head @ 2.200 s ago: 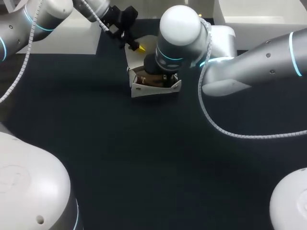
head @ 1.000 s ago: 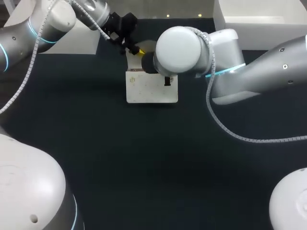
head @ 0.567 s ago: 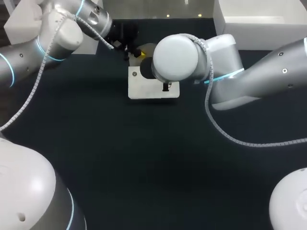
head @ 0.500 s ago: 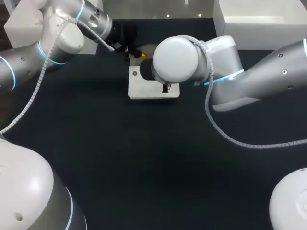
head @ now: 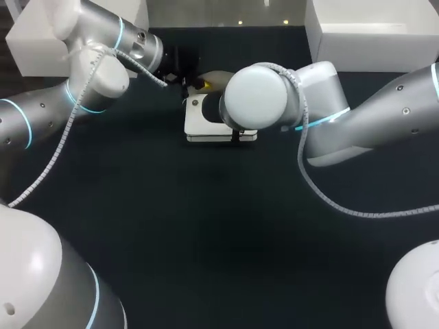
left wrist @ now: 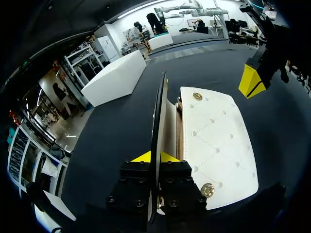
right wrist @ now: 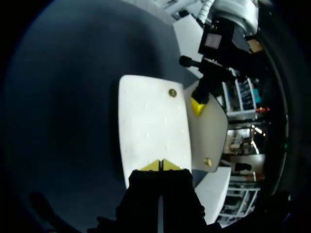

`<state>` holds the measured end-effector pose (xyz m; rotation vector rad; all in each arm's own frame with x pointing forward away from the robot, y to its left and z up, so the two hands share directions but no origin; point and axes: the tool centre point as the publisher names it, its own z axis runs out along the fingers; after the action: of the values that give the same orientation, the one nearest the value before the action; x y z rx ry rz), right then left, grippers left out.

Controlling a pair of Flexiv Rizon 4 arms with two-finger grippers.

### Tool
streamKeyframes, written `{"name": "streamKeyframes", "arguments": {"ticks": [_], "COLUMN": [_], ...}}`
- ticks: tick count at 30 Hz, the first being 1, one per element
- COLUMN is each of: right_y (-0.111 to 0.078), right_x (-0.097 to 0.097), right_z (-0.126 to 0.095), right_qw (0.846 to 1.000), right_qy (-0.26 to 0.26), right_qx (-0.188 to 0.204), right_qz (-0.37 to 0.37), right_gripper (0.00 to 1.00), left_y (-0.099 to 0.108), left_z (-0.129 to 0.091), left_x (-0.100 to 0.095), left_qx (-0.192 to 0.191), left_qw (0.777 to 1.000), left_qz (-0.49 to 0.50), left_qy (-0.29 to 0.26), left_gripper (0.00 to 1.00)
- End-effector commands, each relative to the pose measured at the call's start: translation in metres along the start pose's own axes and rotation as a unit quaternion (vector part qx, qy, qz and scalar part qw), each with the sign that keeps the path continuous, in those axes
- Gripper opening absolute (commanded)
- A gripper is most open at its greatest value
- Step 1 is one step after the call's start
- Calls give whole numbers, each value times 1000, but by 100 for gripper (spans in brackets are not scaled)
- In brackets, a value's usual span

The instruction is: Pick up the bag, open it, inspect its contents, close it, and place it on the opposite side

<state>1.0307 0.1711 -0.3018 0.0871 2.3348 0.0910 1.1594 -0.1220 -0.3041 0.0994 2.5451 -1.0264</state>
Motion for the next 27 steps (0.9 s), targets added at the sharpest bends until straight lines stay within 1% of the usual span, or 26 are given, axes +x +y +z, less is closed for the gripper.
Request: {"name": "streamKeyframes", "arguments": {"ticks": [1,4,6,14,17,20,21,24,25,27], "right_y": [0,1,3,4,2,2,2,3,2,2], "right_x": [1,-1,0,24,29,33,34,36,37,38], "right_z": [0,0,-2,5,7,10,12,13,14,14], "right_qw": [1000,1000,1000,1000,1000,1000,1000,1000,1000,1000], "right_qy": [-2,-6,-9,-2,-2,-3,-3,-7,-9,-11], "right_qx": [-1,3,-3,-14,-16,-14,-11,-9,-9,-8], "right_qz": [0,-5,-9,-6,-2,-5,-8,-11,-12,-13], "right_gripper": [0,0,0,0,0,0,5,25,30,35], "left_y": [0,2,4,9,10,10,10,10,10,12], "left_z": [0,2,3,2,3,5,5,5,5,6], "left_x": [1,0,-2,-11,-11,-6,-5,0,1,3], "left_qx": [2,-3,-15,-37,-39,-39,-40,-40,-44,-51], "left_qw": [1000,1000,1000,999,999,998,998,998,998,997], "left_qz": [0,13,19,24,27,34,35,30,31,31], "left_qy": [-2,0,-6,2,5,19,22,39,40,44], "left_gripper": [0,0,0,0,0,0,0,0,0,0]}}
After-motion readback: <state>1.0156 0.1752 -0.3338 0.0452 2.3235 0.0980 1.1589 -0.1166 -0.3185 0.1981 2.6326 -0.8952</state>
